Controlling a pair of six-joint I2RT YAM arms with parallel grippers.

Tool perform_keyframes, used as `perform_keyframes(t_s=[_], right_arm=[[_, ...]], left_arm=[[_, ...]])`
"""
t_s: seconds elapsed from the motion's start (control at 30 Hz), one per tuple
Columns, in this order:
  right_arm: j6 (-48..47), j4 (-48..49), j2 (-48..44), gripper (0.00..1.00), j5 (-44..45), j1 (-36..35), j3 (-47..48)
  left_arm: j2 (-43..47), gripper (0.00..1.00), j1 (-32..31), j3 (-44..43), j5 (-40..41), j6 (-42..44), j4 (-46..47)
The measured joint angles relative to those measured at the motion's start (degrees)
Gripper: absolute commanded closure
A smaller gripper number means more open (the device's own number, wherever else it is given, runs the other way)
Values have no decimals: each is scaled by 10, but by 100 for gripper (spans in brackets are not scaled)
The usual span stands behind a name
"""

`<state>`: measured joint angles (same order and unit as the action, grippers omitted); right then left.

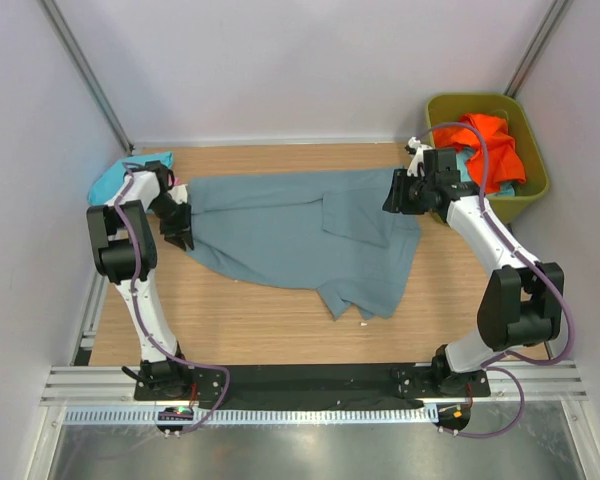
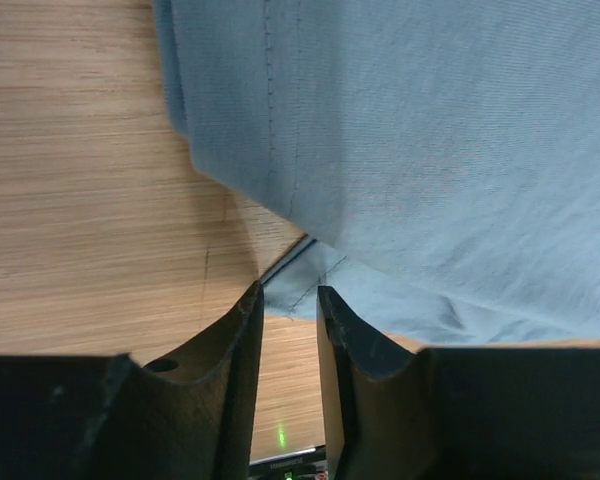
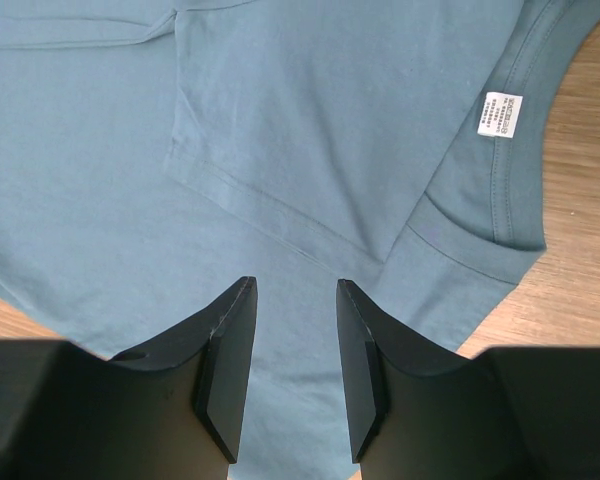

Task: Fold and stack the t-shirts
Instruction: Fold the tshirt

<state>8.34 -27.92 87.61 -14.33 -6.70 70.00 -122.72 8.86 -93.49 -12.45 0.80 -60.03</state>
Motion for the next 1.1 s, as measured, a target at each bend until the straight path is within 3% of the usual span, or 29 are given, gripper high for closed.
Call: perform_keyframes(t_s=[0.17,0.3,0.67,1.0,1.1], right_arm=[[-2,4,5,57,2,0,0],[-3,5,10,58,2,0,0],[-6,9,10,58,2,0,0],[-6,15,10,58,0,0,-1],[-7,20,10,56,0,0,-4]], left_arm=[[0,100,0,5,16,1,0],[10,100,0,29,29,10,-3],[141,100,0,176,103,57,-21],[236,100,5,199,148,83,-32],[231,85,5,196,133,85,-34]])
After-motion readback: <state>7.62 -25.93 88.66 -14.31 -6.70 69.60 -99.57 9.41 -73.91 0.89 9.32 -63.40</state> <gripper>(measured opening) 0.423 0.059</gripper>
